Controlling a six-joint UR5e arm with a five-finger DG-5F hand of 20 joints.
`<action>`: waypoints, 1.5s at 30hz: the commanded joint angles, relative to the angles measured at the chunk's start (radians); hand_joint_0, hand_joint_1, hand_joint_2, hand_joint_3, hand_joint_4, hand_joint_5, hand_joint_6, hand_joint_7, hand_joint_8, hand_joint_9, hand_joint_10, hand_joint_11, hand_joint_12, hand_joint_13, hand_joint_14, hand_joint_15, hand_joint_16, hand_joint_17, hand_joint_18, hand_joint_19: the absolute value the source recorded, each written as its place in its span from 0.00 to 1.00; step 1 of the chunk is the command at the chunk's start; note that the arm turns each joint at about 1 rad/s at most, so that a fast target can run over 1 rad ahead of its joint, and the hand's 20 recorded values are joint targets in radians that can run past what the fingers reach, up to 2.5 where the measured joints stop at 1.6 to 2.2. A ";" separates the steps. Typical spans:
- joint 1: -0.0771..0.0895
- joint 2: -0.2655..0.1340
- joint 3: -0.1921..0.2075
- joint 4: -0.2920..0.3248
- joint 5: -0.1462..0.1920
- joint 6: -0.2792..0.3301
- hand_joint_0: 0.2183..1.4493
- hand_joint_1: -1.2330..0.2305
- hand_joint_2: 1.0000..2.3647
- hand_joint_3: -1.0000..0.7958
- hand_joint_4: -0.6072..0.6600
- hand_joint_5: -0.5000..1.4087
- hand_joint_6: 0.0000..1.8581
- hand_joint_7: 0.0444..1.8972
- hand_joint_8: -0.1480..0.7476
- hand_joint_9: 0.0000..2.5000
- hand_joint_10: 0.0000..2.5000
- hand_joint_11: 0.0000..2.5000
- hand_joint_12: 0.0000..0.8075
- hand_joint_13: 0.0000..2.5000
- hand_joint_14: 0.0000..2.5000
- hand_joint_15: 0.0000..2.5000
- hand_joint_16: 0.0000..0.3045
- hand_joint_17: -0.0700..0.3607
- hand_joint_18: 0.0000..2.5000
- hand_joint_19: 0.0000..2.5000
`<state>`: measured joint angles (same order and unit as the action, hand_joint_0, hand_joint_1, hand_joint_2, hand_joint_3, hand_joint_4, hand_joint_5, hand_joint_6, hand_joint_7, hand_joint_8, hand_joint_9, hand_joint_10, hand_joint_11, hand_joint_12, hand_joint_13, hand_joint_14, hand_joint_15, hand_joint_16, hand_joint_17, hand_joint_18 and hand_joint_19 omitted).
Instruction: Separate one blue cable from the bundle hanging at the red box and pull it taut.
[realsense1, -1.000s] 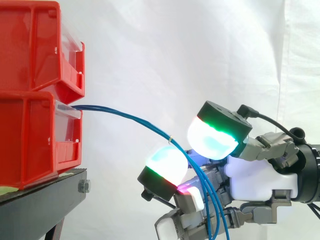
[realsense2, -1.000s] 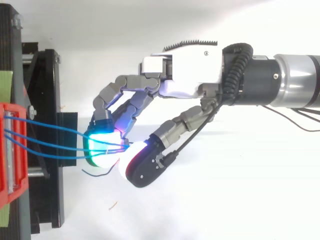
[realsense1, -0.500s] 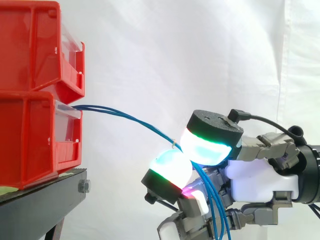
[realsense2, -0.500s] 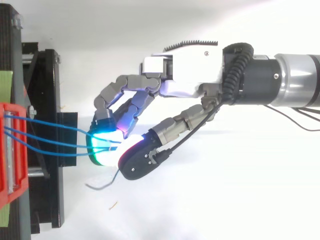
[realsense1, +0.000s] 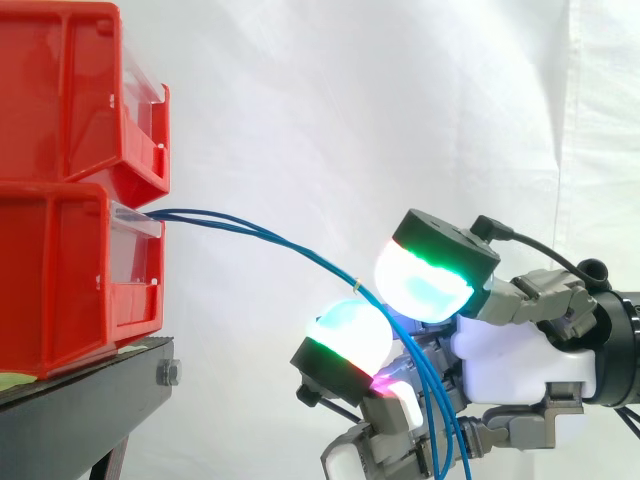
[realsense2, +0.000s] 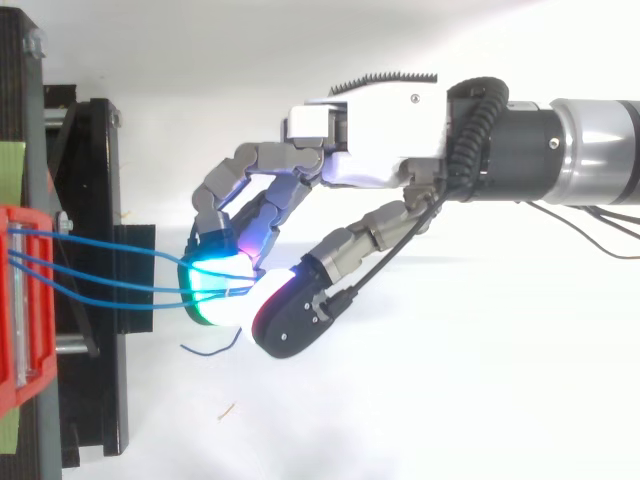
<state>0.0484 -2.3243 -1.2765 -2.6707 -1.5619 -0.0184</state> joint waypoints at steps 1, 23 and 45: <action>-0.005 0.000 0.000 0.000 -0.007 0.000 0.28 0.39 0.00 0.28 0.54 0.17 0.48 0.49 0.50 0.39 0.01 0.35 0.37 0.32 0.01 0.15 0.08 0.29 0.24 0.10; -0.010 0.000 0.000 0.006 -0.007 -0.005 0.41 0.22 0.01 0.34 0.45 0.16 0.50 0.55 0.49 0.37 0.01 0.35 0.37 0.31 0.01 0.15 0.08 0.29 0.24 0.10; -0.012 0.000 0.000 0.009 -0.007 -0.023 0.22 0.42 0.00 0.28 0.56 0.18 0.46 0.49 0.52 0.40 0.01 0.35 0.39 0.32 0.01 0.15 0.10 0.32 0.26 0.11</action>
<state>0.0382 -2.3240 -1.2763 -2.6615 -1.5693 -0.0414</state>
